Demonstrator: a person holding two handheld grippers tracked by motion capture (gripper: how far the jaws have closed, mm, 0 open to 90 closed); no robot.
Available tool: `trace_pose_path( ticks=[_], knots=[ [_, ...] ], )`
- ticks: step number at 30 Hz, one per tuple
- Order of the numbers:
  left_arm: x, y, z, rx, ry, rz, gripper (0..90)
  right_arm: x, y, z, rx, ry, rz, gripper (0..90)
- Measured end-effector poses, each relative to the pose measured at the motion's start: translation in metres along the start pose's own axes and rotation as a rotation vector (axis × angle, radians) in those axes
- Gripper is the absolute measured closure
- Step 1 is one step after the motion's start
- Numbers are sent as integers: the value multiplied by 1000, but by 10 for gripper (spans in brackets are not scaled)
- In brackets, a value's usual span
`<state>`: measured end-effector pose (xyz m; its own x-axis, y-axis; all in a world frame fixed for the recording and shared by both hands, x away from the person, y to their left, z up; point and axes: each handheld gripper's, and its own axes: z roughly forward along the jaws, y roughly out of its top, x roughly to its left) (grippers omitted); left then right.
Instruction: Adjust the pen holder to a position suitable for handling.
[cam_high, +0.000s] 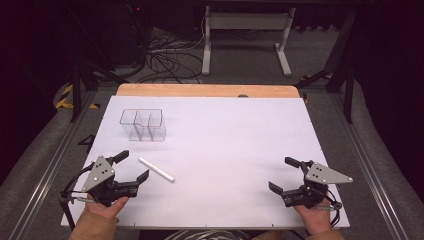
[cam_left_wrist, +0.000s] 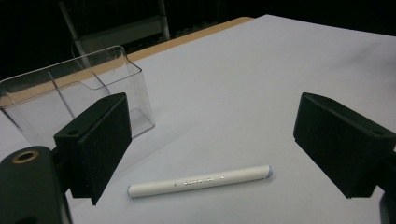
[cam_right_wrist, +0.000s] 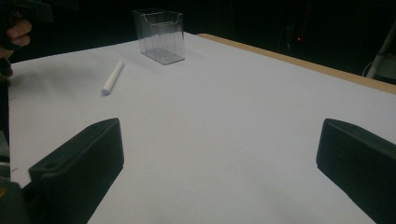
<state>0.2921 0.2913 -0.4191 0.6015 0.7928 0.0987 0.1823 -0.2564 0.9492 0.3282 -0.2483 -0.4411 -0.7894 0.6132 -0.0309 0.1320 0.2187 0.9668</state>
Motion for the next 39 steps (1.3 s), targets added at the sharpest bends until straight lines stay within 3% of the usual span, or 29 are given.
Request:
trace_pose_path(
  ticks=[1, 10, 22, 39],
  knots=[
    [1, 1, 0, -2, 5, 17, 126, 0, 0, 0, -1, 0, 0, 15],
    [5, 8, 1, 26, 39, 11, 171, 0, 0, 1, -4, 9, 0, 17],
    [19, 24, 8, 28, 3, -20, 189, 2, -2, 3, 4, 20, 2, 17],
    [34, 40, 22, 54, 4, 6, 196, 4, -5, -2, 0, 21, 10, 17]
  ],
)
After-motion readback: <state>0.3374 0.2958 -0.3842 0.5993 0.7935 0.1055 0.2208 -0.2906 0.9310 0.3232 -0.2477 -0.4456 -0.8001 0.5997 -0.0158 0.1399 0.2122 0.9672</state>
